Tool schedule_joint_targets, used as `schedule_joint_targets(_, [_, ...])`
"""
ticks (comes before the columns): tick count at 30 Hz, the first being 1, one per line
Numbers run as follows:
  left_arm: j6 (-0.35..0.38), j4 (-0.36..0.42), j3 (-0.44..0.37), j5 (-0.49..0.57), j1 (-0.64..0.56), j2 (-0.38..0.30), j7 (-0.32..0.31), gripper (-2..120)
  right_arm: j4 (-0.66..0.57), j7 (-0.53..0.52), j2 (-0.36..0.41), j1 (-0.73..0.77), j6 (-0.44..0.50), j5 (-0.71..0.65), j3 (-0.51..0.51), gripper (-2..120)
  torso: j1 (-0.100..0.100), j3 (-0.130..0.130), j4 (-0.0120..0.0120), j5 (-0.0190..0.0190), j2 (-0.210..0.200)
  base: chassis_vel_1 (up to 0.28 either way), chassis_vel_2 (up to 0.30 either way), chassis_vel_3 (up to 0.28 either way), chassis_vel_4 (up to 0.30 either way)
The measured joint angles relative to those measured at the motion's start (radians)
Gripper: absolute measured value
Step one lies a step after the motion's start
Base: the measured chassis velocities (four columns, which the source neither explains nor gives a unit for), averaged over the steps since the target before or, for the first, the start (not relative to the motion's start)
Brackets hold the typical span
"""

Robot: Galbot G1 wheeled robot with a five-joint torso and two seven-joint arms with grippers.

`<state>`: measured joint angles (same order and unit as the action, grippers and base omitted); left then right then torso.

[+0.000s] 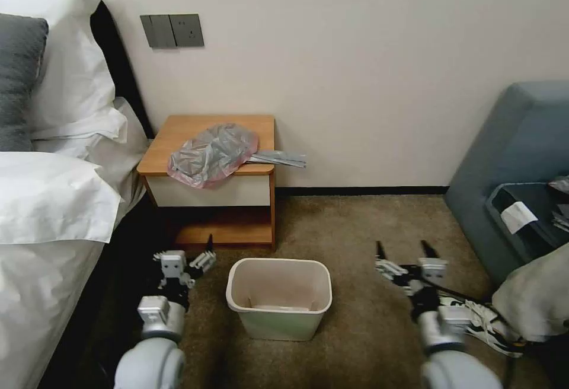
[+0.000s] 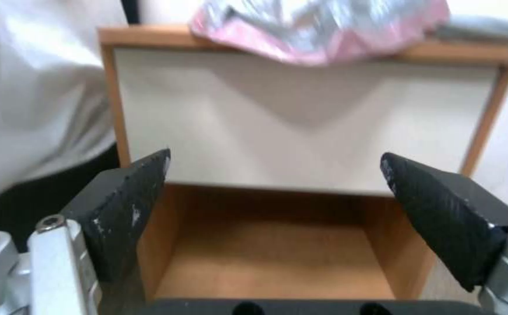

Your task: Pick up the garbage bag from the table and place it over the trash can.

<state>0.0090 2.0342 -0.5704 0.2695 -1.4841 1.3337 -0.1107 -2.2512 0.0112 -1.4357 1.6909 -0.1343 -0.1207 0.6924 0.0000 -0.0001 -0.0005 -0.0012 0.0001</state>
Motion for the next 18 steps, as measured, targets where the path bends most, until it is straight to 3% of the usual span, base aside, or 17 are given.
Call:
schedule_joint_targets(5, [0.025,0.019,-0.003,0.141,0.029,-0.084,-0.058,93,0.016,0.032,0.017,-0.023,-0.024,-0.077,-0.001,100,0.0,0.0,0.0003,0.0014,0.0,0.0,0.0,0.0,0.0])
schedule_joint_targets(7, [0.046,0.02,0.004,0.158,0.024,-0.088,-0.065,93,0.022,0.037,0.021,-0.029,-0.025,-0.089,-0.004,100,0.0,0.0,0.0006,0.0017,0.0,0.0,0.0,0.0,0.0])
schedule_joint_targets(9, [0.064,0.02,0.015,0.168,0.013,-0.088,-0.071,93,0.043,0.045,0.033,-0.048,-0.021,-0.122,-0.012,100,0.0,0.0,0.0004,0.0001,0.0,0.0,0.0,0.0,0.0])
schedule_joint_targets(10, [0.066,0.02,0.015,0.168,0.008,-0.088,-0.075,93,0.056,0.043,0.04,-0.06,-0.012,-0.136,-0.018,100,0.0,0.0,0.0002,0.0015,0.0,0.0,0.0,0.0,0.0])
schedule_joint_targets(15, [0.066,0.013,0.018,0.16,-0.008,-0.083,-0.084,93,0.099,0.037,0.07,-0.107,0.029,-0.171,-0.043,100,0.0,0.0,0.0006,0.0007,0.0,0.0,0.0,0.0,0.0])
schedule_joint_targets(18, [0.06,0.013,0.018,0.139,-0.025,-0.071,-0.094,93,0.144,0.046,0.109,-0.181,0.046,-0.305,-0.096,100,0.0,0.0,0.0005,0.0011,0.0,0.0,0.0,0.0,0.0])
